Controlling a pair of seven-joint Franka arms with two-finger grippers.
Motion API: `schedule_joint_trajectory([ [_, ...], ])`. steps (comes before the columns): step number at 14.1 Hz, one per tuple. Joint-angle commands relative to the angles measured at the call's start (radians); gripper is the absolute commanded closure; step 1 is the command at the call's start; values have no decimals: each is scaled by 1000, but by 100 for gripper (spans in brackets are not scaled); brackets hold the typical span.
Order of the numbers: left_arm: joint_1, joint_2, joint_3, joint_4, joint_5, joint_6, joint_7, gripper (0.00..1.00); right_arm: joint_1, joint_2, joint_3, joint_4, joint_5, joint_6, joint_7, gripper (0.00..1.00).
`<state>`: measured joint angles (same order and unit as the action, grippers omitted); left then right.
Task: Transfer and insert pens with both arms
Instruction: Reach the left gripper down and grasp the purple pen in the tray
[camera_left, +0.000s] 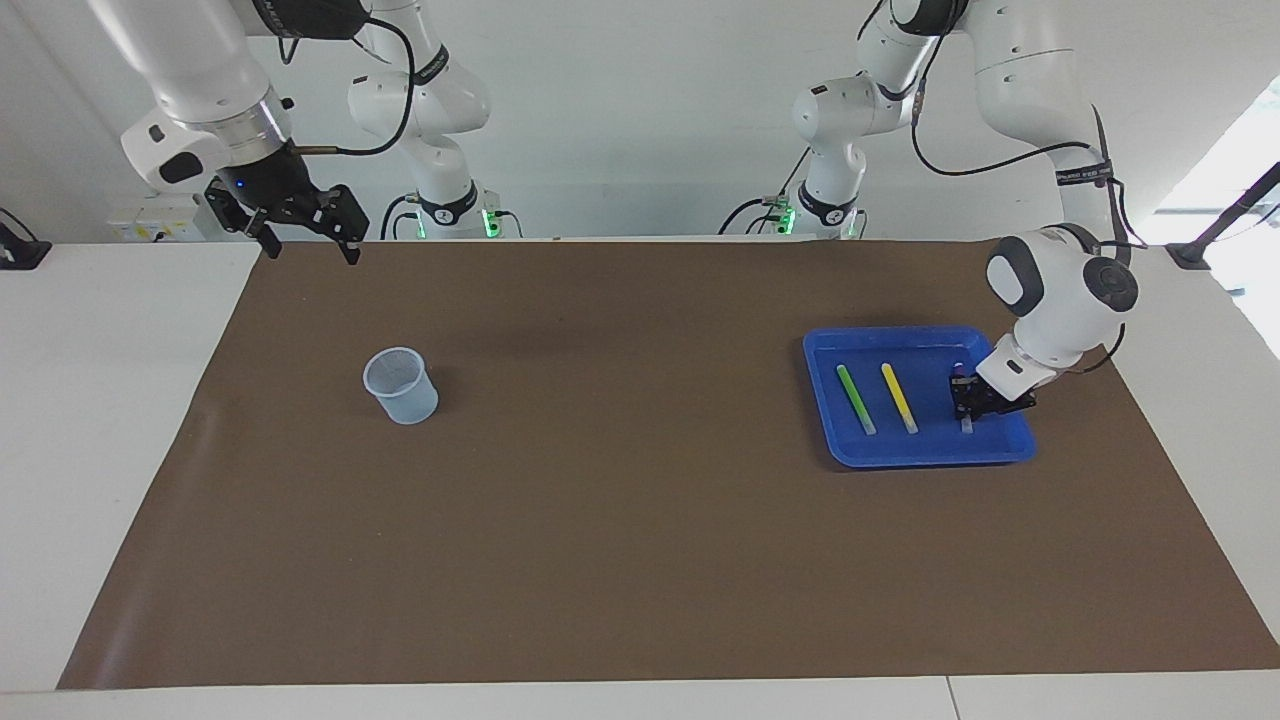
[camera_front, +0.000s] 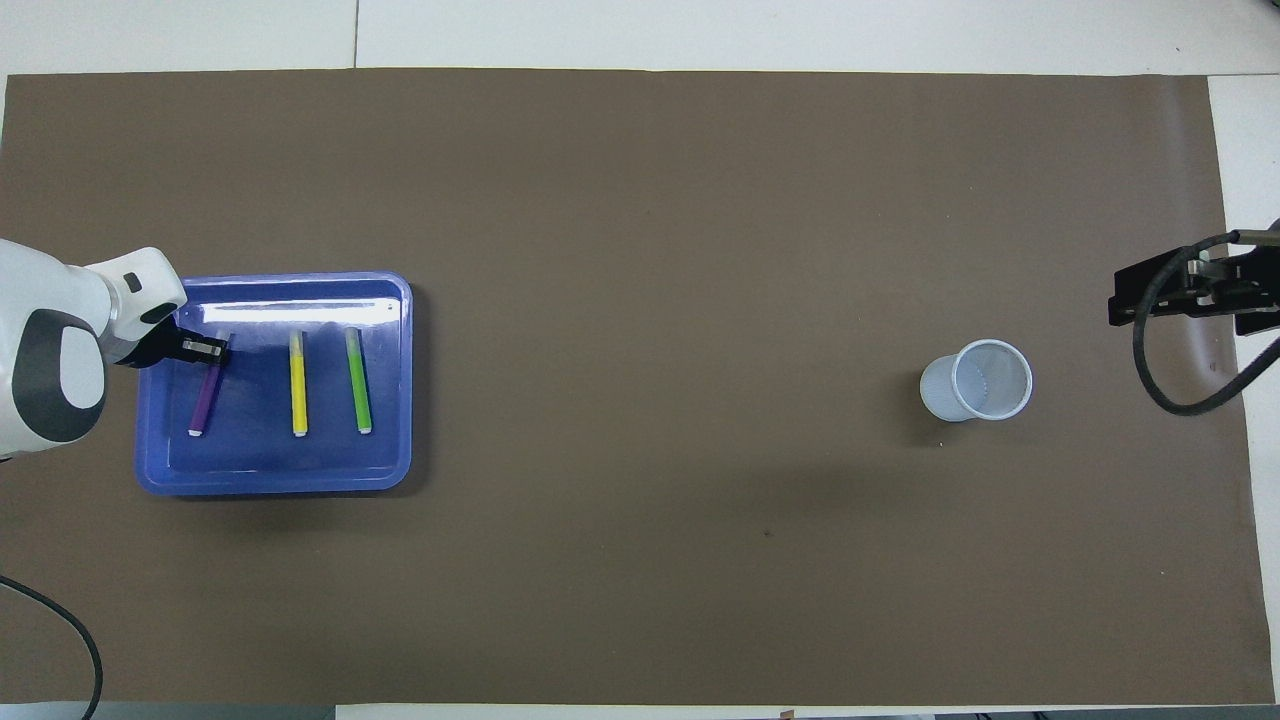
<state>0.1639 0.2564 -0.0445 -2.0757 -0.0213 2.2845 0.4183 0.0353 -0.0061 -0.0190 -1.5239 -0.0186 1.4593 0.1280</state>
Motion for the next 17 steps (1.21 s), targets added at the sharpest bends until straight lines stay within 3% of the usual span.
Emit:
schedule_joint_trajectory([
  [1,8,-5,-3,-8,15,21,-9,100,-6,-17,1,-19,20,12,2,0],
  [5,6,-5,-3,34,15,-34,-24,100,-5,-17,2,-22,23,19,9,0],
  [10,-10,-14,-3,179,15,-256,-105,100,-3,-17,2,-21,26,26,2,0],
  [14,-62,-19,-9,301,6,-440,-307,100,-3,-17,4,-21,31,24,1,0],
  [17,-142,-32,-12,394,-75,-590,-609,100,-6,-15,4,-19,103,27,4,0],
])
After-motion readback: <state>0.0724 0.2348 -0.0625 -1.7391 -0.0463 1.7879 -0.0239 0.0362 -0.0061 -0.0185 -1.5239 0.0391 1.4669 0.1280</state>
